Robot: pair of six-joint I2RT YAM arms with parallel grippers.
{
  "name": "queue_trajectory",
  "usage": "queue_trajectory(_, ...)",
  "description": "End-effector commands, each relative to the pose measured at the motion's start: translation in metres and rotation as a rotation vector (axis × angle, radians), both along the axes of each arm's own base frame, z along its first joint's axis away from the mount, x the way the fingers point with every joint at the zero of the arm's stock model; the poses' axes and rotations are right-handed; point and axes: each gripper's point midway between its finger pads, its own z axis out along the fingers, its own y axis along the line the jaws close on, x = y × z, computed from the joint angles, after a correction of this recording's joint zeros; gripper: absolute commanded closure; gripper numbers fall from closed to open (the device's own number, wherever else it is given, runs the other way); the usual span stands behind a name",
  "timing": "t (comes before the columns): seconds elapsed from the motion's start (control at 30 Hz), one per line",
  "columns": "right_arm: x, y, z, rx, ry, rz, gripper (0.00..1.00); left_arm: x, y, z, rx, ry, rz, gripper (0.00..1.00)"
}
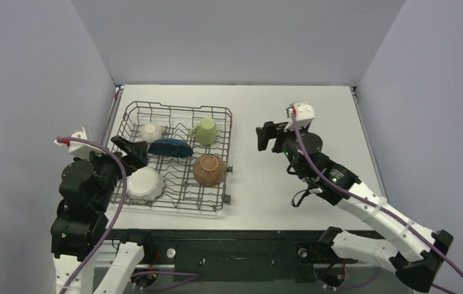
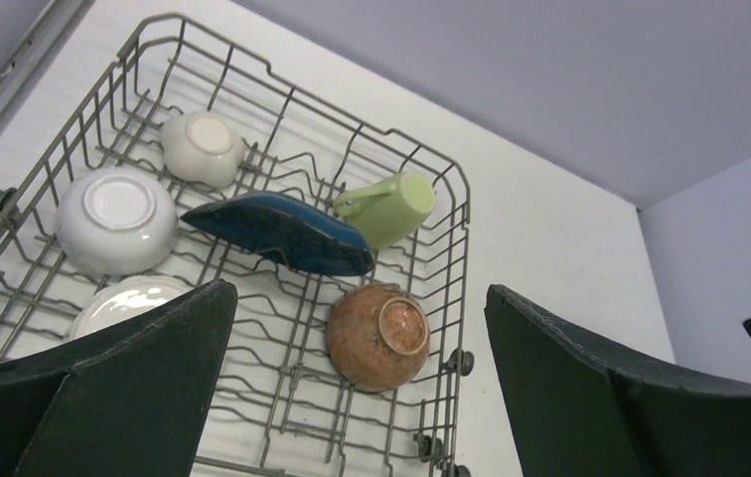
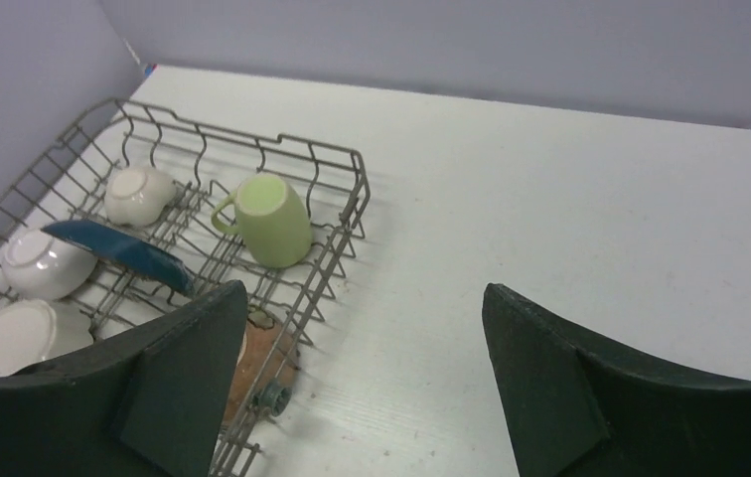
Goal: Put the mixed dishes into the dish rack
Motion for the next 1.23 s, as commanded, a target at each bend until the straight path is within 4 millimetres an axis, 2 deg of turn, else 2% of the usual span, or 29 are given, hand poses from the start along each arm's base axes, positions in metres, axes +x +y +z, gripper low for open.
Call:
queue_trajectory(0.0,-0.018,-0.061,0.035,0.075,-0.072,-0.178,0.15,-0.003,0.002,0.049,-0.058,-0.196,0.017,0.04)
queue_trajectory(0.2,-0.041,-0.112,0.059,0.101,-0.127,-0.302,0.14,-0.013,0.010,0.074,-0.079,-0.291,0.055,0.04)
queue_trajectory(0.47,-0.060,-0.145,0.074,0.090,-0.156,-0.362,0.14,-0.033,0.020,0.106,-0.085,-0.404,0.094,0.04)
queue_trajectory(0.63,-0.067,-0.154,0.080,0.105,-0.168,-0.371,0.13,-0.044,0.024,0.120,-0.093,-0.453,0.104,0.04)
queue_trajectory(0.8,-0.071,-0.160,0.086,0.119,-0.182,-0.377,0.13,-0.049,0.024,0.121,-0.101,-0.467,0.104,0.04)
queue_trajectory(1.03,-0.076,-0.166,0.090,0.154,-0.191,-0.385,0.13,-0.049,0.025,0.119,-0.090,-0.464,0.104,0.04)
queue_trajectory(1.2,-0.077,-0.166,0.086,0.159,-0.178,-0.384,0.13,-0.044,0.021,0.118,-0.090,-0.457,0.087,0.04)
